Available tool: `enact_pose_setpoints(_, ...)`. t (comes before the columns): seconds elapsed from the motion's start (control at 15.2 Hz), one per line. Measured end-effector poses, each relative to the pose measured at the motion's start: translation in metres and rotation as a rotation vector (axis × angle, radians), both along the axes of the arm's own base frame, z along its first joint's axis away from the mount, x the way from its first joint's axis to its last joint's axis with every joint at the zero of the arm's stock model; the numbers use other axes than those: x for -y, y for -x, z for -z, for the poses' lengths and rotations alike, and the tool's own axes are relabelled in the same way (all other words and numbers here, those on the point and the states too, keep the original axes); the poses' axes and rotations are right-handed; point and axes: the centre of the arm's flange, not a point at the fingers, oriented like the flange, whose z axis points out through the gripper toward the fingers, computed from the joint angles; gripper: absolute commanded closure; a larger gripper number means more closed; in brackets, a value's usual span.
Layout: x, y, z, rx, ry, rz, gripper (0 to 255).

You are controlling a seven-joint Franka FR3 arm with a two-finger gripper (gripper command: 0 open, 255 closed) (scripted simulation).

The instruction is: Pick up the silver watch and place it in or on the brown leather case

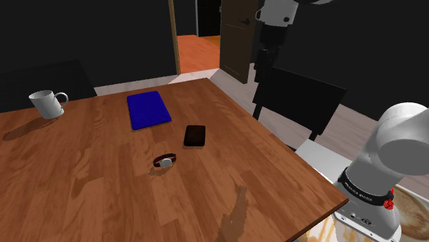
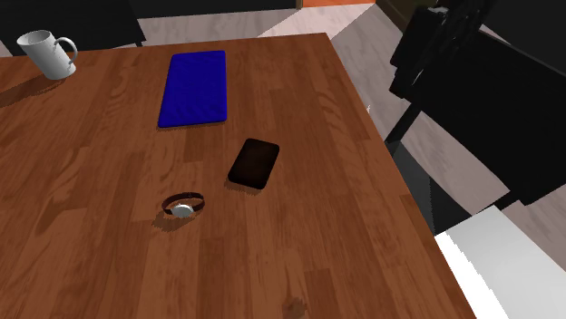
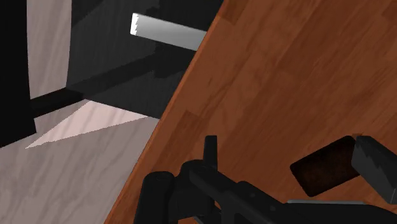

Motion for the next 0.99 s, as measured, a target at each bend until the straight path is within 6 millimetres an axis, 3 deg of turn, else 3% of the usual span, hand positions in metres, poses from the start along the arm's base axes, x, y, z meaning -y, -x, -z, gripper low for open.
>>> enact_pose_setpoints(0.99,-0.174,-0.069,0.069,0.050,0.043,-0.357,0)
